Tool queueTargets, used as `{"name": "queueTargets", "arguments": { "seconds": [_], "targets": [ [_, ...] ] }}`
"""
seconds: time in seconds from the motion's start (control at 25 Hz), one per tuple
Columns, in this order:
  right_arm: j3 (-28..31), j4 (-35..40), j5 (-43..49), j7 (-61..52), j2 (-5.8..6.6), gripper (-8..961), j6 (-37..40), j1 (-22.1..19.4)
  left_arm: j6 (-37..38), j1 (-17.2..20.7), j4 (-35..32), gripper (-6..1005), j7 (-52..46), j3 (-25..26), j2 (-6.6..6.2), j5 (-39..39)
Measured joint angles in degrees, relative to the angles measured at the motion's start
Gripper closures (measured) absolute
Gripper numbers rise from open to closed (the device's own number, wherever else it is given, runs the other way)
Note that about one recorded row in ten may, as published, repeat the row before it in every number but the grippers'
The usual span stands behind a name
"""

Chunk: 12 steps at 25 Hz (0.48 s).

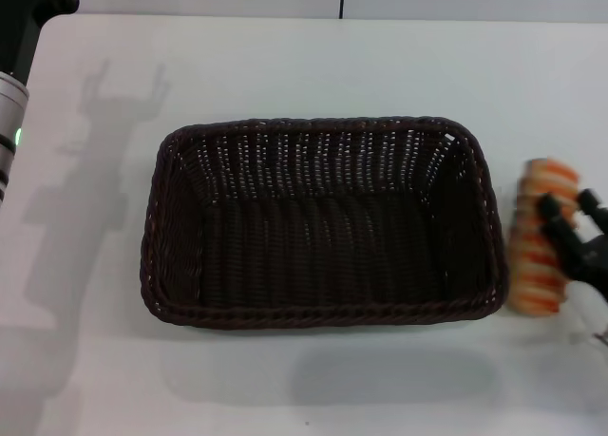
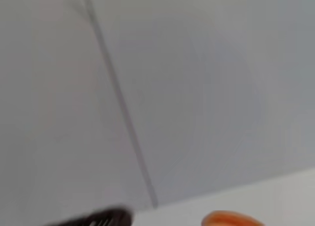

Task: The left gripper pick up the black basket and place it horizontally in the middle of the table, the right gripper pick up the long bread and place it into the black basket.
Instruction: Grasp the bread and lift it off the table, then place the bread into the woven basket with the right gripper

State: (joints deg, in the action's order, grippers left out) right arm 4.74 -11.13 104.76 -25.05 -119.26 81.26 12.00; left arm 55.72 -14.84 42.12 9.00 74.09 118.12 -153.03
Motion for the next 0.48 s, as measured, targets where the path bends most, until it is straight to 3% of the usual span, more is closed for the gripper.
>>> {"name": "queueTargets", "arguments": {
  "seconds": [0.08,0.2,0.48],
  "targets": [
    [0.8,0.1,0.0,0.0,0.02,326,1.5,-0.7,0.0,-0.1,-0.2,198,0.0,0.0,0.00,0.0],
    [3.3,0.4,0.0,0.0,0.03,381,9.3,-3.4,0.0,-0.2,-0.3,198,0.0,0.0,0.00,0.0],
    [2.7,-0.2,1.5,0.1,-0.09,460,23.6,-4.2,0.0,-0.3,-0.5,198,0.0,-0.1,0.00,-0.1]
  ]
}}
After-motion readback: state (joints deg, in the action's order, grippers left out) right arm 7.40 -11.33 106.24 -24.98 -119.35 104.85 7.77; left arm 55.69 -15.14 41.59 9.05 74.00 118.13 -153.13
